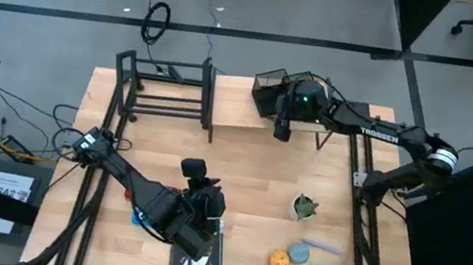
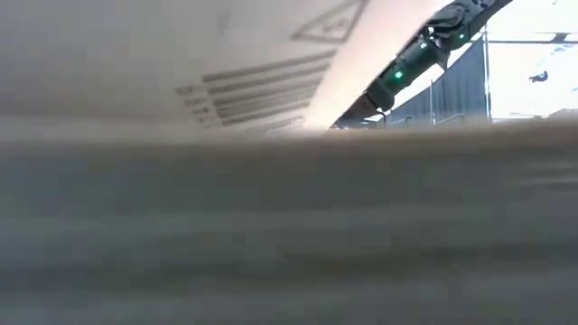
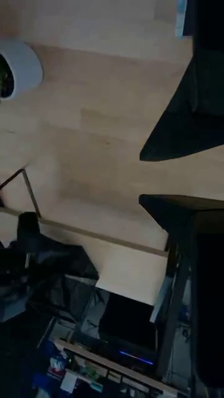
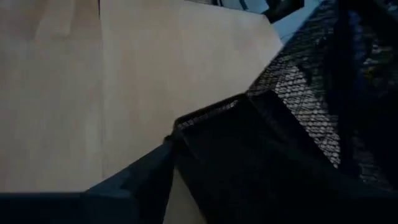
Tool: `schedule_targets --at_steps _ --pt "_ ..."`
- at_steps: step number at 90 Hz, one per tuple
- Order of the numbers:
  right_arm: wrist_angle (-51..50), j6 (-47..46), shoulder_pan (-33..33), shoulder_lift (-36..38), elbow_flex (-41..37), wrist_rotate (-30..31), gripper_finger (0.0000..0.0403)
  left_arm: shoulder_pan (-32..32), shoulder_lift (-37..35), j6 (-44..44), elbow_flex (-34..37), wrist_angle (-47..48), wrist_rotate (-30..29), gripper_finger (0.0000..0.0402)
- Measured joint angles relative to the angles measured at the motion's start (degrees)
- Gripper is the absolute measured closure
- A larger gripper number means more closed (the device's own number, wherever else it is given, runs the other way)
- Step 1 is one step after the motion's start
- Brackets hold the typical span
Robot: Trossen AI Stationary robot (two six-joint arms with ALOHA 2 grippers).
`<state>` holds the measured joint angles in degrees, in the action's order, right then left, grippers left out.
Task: Stock shelves
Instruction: Remove the pen holder from the shelf
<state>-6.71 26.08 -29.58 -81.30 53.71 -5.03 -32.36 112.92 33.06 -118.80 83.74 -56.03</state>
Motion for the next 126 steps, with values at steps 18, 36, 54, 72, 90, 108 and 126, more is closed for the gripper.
schedule_targets --at_steps 18,36,54,72,90,108,126 --pt "-2.3 0.2 0.4 0.0 -0.1 0.3 0.0309 0.0 0.0 0.0 0.0 -0.1 0.0 0.0321" --pt "-4.5 0.4 2.1 1.8 0.1 1.2 0.037 0.0 0.0 0.1 0.0 -0.1 0.0 0.0321" --pt "-15.3 -2.9 6.5 4.1 7.8 4.7 0.0401 0.0 0.0 0.4 0.0 -0.1 -2.2 0.0321" --pt "-23.8 -6.0 17.3 4.1 16.1 8.9 0.0401 0.0 0.0 0.9 0.0 -0.1 -5.2 0.0321" --pt "-24.3 -10.8 33.7 3.7 17.0 15.9 0.0401 -0.3 0.0 1.5 0.0 0.1 -5.6 0.0321" --pt "-21.9 -17.3 49.4 -0.2 16.2 22.3 0.0402 -1.9 0.0 2.1 0.0 1.8 -7.7 0.0321" --pt "-22.2 -20.0 55.2 -3.8 16.1 29.1 0.0402 -2.7 0.0 2.1 0.0 1.8 -8.8 0.0321"
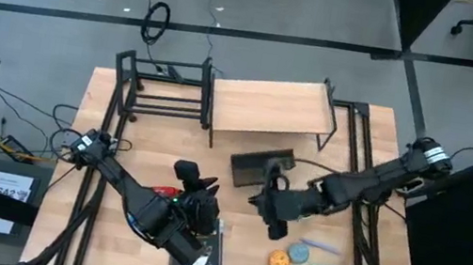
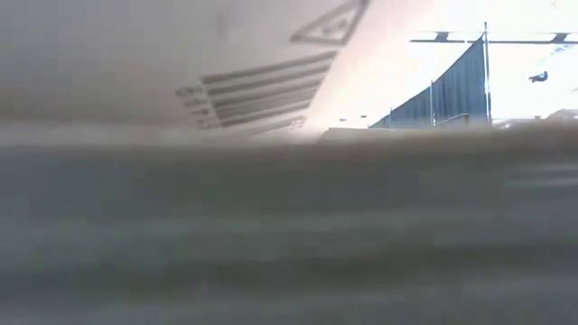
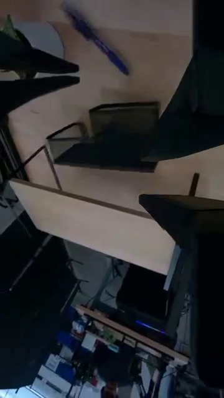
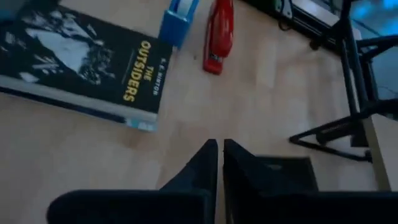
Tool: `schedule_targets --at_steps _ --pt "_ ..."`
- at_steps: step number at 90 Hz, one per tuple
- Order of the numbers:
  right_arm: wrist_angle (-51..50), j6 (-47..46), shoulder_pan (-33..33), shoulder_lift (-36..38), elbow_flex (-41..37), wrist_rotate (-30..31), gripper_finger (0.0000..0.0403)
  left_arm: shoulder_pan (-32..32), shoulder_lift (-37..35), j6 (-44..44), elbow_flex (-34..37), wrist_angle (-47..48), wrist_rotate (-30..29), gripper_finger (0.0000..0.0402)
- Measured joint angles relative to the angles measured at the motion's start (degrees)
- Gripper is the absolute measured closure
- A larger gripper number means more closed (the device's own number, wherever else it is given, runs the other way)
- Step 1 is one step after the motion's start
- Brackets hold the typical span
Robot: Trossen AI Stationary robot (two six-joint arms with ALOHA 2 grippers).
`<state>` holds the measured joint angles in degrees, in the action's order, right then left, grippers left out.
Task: Stock shelves
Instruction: Remove the pen holder from the shelf
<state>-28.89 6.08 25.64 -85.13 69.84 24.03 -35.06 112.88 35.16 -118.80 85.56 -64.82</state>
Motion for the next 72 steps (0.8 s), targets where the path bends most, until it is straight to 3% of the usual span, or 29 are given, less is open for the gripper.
schedule_targets --at_steps 40,60,72 --pt "-4.0 -4.3 -0.7 -0.2 -0.1 -0.1 0.0391 0.0 0.0 0.0 0.0 0.0 0.0 0.0321" --pt "-1.9 2.2 -1.1 -4.4 -3.6 5.0 0.0283 0.0 0.0 0.0 0.0 -0.5 0.0 0.0321" --pt "3.7 11.2 -1.6 -11.0 -4.7 15.9 0.0206 0.0 0.0 0.0 0.0 -0.7 0.1 0.0321"
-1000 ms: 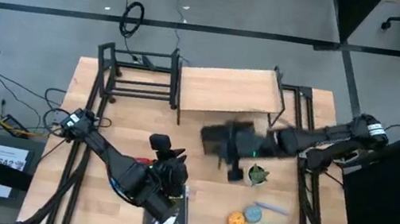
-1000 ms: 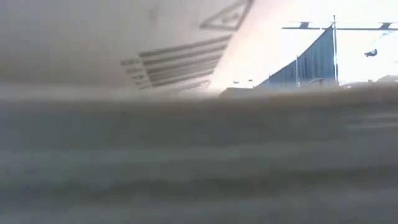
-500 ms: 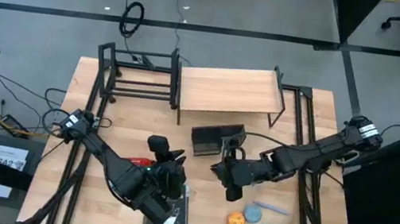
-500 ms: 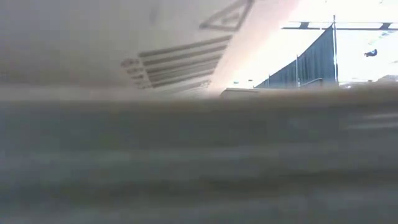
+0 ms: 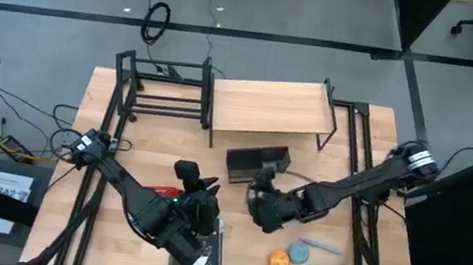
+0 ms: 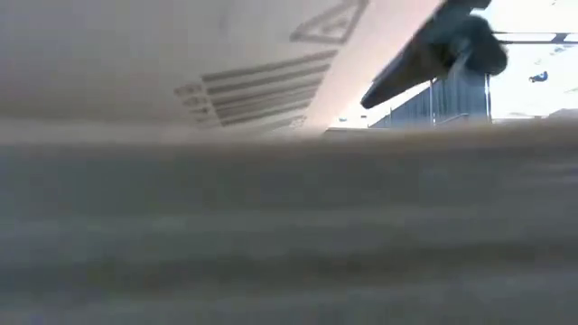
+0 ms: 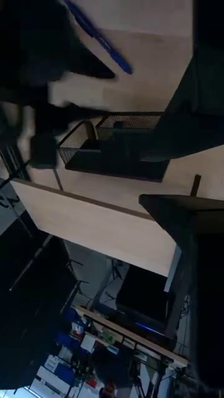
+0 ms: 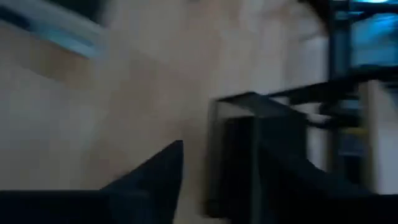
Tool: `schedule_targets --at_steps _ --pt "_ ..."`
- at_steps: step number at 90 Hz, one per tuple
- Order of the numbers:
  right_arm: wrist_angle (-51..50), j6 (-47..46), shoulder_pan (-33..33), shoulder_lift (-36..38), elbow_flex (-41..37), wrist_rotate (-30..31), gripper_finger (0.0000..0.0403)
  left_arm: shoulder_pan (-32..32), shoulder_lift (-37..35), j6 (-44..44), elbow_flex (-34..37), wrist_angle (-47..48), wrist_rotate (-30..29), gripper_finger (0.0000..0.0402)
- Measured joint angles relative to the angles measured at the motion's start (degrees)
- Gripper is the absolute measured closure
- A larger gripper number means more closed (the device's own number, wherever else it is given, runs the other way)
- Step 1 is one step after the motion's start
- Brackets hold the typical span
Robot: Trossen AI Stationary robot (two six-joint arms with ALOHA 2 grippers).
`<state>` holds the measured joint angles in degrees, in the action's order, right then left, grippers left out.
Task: Stock shelves
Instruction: Remove the pen holder from the shelf
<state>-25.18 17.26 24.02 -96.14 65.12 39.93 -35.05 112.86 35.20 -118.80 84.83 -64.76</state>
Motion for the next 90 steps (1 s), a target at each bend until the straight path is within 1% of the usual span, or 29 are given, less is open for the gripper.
schedule_targets --at_steps 7,13,17,23,31,37,43,48,57,61,76,84,90 --pt "2.1 4.3 -0.7 -4.3 0.1 8.5 0.0179 0.0 0.0 0.0 0.0 -0.2 0.0 0.0321" --pt "3.7 5.7 -1.6 -7.8 0.1 14.3 0.017 0.0 0.0 0.0 0.0 -0.3 0.1 0.0321" --pt "4.8 6.2 -2.4 -9.6 0.1 16.7 0.017 0.0 0.0 0.0 0.0 -0.5 0.1 0.0321" --pt "5.8 6.4 -3.7 -11.6 0.2 18.3 0.0176 0.0 0.0 0.0 0.0 -0.7 0.1 0.0321" --pt "6.4 6.4 -5.2 -13.2 0.2 19.7 0.0196 0.0 0.0 0.0 0.0 -0.8 0.1 0.0321" --pt "7.4 6.3 -6.2 -13.4 0.2 20.0 0.0219 0.0 0.0 -0.1 0.0 -1.0 0.1 0.0321" --pt "8.2 6.4 -6.9 -13.4 0.2 20.0 0.025 0.0 0.0 -0.1 0.0 -1.3 0.0 0.0321" --pt "8.7 6.4 -7.2 -13.1 0.2 20.3 0.0288 0.0 0.0 -0.1 0.0 -1.2 0.1 0.0321" --pt "7.9 6.7 -7.3 -11.5 1.3 19.2 0.0371 0.0 0.0 -0.1 0.0 -1.3 0.1 0.0321" --pt "7.1 6.8 -6.9 -10.2 1.9 17.6 0.0389 0.0 0.0 -0.1 0.0 -1.2 0.2 0.0321" --pt "5.3 5.4 -5.6 -3.8 4.9 9.2 0.0401 -0.1 0.0 -0.3 0.0 -0.9 0.2 0.0321" --pt "-0.2 -0.6 -5.9 -0.8 8.3 5.2 0.0402 -0.4 0.0 -0.4 0.0 -0.8 0.1 0.0321" --pt "-5.5 -6.4 -7.0 0.3 11.5 -0.5 0.0402 -0.7 0.0 -0.4 0.0 -0.5 -0.1 0.0321"
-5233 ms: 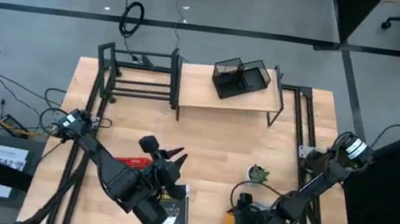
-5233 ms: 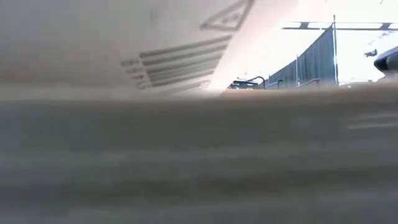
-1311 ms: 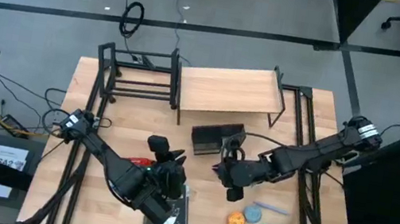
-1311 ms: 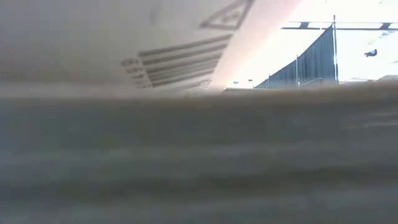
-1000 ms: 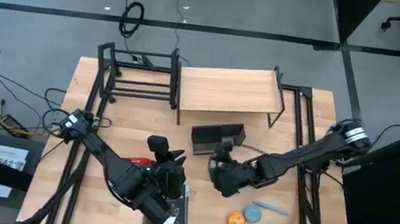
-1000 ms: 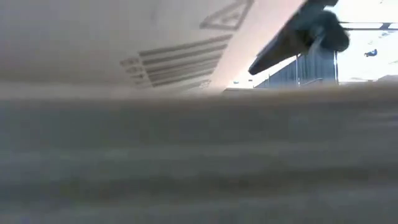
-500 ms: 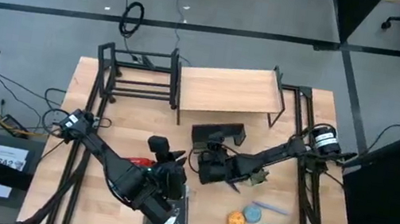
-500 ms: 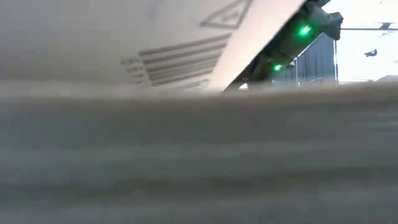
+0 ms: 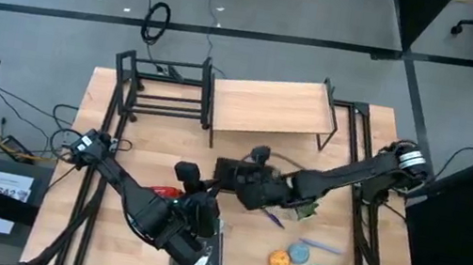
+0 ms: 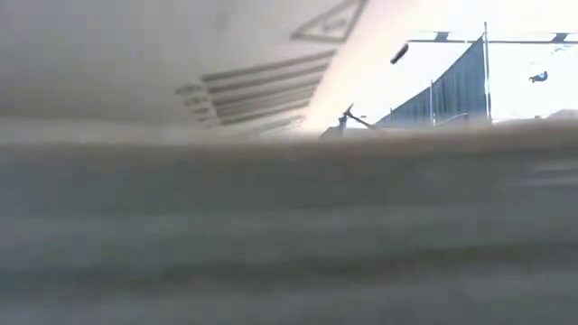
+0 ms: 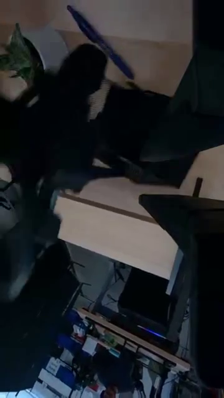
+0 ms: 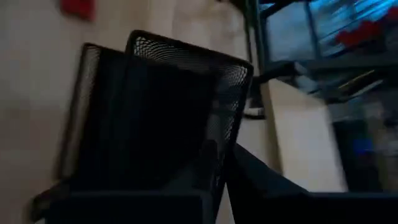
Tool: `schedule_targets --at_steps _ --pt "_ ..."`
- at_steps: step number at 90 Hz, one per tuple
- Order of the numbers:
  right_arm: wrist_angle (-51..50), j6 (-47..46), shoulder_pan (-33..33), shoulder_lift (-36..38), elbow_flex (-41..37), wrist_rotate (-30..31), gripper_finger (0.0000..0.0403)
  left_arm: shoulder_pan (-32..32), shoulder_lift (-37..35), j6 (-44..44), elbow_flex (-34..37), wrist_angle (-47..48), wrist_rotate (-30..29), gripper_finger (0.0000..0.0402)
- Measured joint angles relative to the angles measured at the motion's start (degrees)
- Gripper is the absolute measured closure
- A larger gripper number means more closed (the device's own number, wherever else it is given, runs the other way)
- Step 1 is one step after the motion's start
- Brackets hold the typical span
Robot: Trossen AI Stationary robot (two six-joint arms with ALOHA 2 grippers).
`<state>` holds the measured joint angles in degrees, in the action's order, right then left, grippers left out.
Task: Stock shelves
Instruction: Remove the pen holder from the shelf
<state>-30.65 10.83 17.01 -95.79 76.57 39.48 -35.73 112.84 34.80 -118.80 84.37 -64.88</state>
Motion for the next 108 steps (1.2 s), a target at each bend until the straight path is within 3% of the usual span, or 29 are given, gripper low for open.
schedule_targets --at_steps 15,23,51,65,79,86,94,108 --pt "-6.2 -9.5 -4.9 -0.6 3.4 -18.5 0.0402 -0.1 0.0 -0.1 0.0 0.2 -0.3 0.0321" --pt "-2.2 -11.2 -6.7 -1.6 2.9 -23.4 0.0402 -0.1 0.0 -0.1 0.0 0.3 -0.4 0.0321" --pt "-1.1 -15.0 -8.8 -4.2 2.8 -22.7 0.0403 -0.4 -0.1 0.1 0.0 0.9 -0.4 0.0321" --pt "-11.1 -28.9 -9.2 -3.7 2.8 -26.0 0.0403 -0.5 -0.1 1.9 0.0 1.6 0.2 0.0321" --pt "-25.5 -39.0 -7.8 -2.6 -0.6 -14.0 0.0403 -0.4 -0.1 8.6 0.0 5.4 3.7 0.0321" --pt "-30.2 -43.1 -8.2 -2.1 -3.5 -12.6 0.0403 -0.4 -0.1 12.1 0.0 5.6 6.8 0.0321" --pt "-28.4 -43.9 -9.1 -2.0 -8.0 -14.4 0.0403 -0.5 -0.1 14.1 0.2 5.6 11.3 0.0321" --pt "-15.9 -43.3 -9.7 -2.1 -15.0 -19.2 0.0403 -0.3 0.0 18.6 3.0 5.6 15.7 0.0321"
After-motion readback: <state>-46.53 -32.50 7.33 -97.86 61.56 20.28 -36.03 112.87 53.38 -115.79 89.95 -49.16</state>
